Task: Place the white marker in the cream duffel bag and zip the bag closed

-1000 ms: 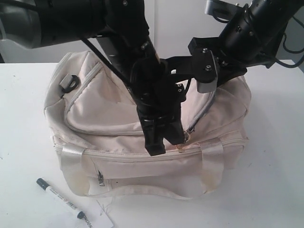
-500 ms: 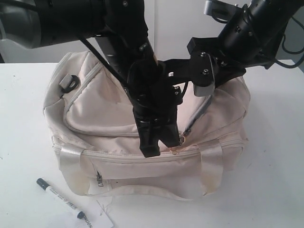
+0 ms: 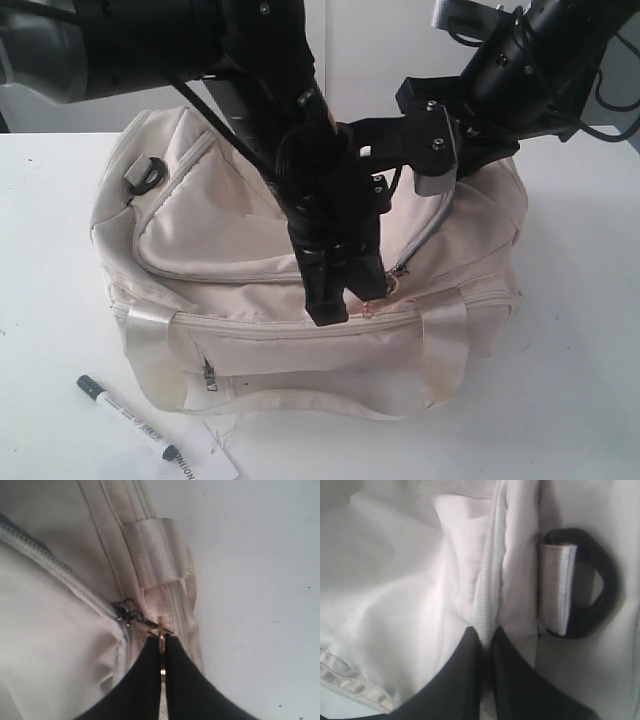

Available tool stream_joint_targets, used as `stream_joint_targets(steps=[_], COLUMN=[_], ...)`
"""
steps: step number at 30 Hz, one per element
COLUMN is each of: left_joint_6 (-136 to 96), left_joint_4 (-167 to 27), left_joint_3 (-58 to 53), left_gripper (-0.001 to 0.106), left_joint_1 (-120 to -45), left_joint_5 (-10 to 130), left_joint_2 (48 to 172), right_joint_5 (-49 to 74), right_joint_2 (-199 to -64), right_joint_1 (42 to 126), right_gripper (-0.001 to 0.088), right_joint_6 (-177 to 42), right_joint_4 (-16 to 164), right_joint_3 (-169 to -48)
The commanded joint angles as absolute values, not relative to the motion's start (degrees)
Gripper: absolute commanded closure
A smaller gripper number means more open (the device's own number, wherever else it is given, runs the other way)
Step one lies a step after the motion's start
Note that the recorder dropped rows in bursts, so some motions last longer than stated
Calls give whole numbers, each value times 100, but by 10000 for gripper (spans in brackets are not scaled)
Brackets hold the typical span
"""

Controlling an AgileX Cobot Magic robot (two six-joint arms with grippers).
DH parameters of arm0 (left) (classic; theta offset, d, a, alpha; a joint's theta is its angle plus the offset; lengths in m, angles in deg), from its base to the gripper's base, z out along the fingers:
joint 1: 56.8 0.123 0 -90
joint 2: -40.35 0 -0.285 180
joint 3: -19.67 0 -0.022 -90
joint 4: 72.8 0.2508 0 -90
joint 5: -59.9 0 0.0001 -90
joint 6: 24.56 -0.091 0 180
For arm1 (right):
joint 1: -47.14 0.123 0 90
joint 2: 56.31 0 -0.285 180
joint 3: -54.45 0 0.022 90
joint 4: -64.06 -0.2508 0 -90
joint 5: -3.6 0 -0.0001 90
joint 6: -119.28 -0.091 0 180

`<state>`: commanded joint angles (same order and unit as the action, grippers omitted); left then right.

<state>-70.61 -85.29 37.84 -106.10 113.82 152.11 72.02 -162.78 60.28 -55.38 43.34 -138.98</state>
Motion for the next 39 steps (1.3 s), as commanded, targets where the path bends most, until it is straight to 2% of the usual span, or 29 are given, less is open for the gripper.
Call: stream_joint_targets(steps=[11,13,17,21,29,39], left_joint_6=[-7097,-7097,-7097,-7097,-6464,-5523], left_joint_4=[-8377,-8377,-8377,-8377,-8377,-8485], left_joint_3=[3784,3784,3784,3784,3784,3784], left_gripper=[1040,975,747,628,619,619], left_joint_1=[-10610,-10610,-10610,-10610,-10610,-10610], left_joint_5=[10875,10875,10911,10944,10990,11756], left_joint_2=[15211,15211,15211,15211,15173,14909], right_joint_5=[7202,7202,7202,7202,7202,7166], right_joint_2=[-16278,-16278,-16278,-16278,-16278,-16278], right_joint_1=[6028,6028,6028,6028,6028,6028], right_gripper=[868,868,868,868,868,868], right_joint_6=[-5473,-5473,-5473,-5473,-5448,-5448], right_joint_4=[4334,4334,4334,4334,4334,4334], right_joint_3=[-13898,-13898,-13898,-13898,-13898,-13898])
